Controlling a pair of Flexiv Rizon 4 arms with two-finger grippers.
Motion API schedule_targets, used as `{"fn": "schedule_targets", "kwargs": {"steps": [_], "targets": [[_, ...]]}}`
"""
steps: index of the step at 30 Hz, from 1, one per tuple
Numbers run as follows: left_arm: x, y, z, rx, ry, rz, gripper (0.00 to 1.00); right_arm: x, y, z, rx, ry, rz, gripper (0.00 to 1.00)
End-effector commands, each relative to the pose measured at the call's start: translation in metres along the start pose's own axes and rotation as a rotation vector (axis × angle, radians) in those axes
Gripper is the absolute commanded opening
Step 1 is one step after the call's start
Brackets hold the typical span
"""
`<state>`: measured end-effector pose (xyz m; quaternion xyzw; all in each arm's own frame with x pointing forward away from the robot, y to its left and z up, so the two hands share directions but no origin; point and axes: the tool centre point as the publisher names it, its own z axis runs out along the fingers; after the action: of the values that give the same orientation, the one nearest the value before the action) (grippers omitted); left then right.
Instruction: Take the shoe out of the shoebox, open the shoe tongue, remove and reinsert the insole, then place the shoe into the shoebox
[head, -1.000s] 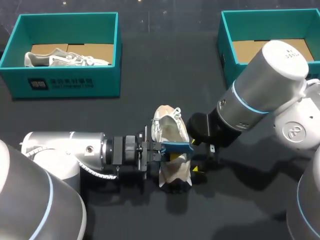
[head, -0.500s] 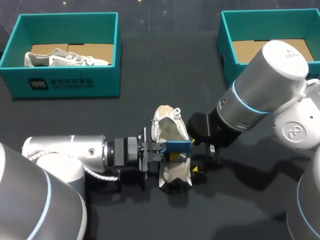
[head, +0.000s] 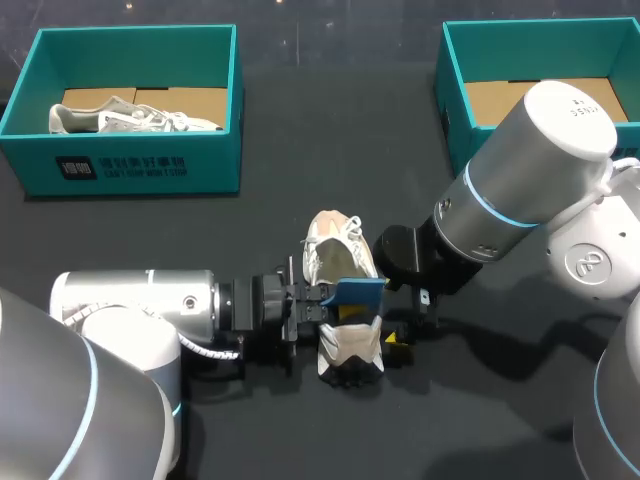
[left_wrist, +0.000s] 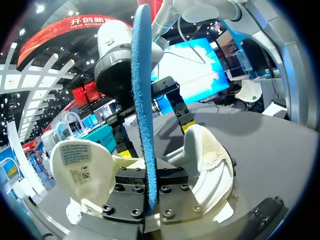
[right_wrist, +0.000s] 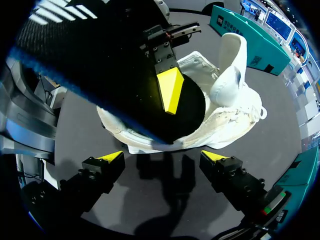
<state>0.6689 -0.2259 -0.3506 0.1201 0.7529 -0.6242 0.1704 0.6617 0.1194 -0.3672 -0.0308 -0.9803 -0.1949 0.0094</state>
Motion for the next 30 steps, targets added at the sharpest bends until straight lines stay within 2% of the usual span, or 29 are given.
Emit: {"fn": "schedule_targets", "kwargs": {"steps": [1, 6, 7, 8, 14, 21, 30], "targets": [[-0.002, 0.01, 0.011, -0.016, 0.006, 0.005, 0.0, 0.001, 0.0, 0.001, 0.0, -0.002, 0.0, 1.0], [-0.003, 0.006, 0.01, -0.015, 0.012, -0.002, 0.0, 0.001, 0.0, 0.001, 0.0, -0.002, 0.0, 1.0], [-0.003, 0.005, 0.01, -0.012, 0.014, -0.002, 0.04, 0.001, 0.0, 0.001, 0.0, -0.002, 0.0, 1.0], [-0.003, 0.003, 0.01, -0.009, 0.015, -0.001, 0.14, 0.001, 0.0, 0.001, 0.0, -0.002, 0.0, 1.0], [-0.002, -0.01, 0.008, 0.02, 0.019, 0.012, 0.29, 0.001, 0.0, 0.001, 0.0, -0.002, 0.0, 1.0], [0.0, -0.03, 0.004, 0.056, 0.015, 0.031, 0.35, 0.001, 0.0, 0.001, 0.0, -0.002, 0.0, 1.0], [0.005, -0.054, -0.002, 0.05, 0.013, 0.052, 0.31, 0.001, 0.0, 0.001, 0.0, -0.002, 0.0, 1.0]]}}
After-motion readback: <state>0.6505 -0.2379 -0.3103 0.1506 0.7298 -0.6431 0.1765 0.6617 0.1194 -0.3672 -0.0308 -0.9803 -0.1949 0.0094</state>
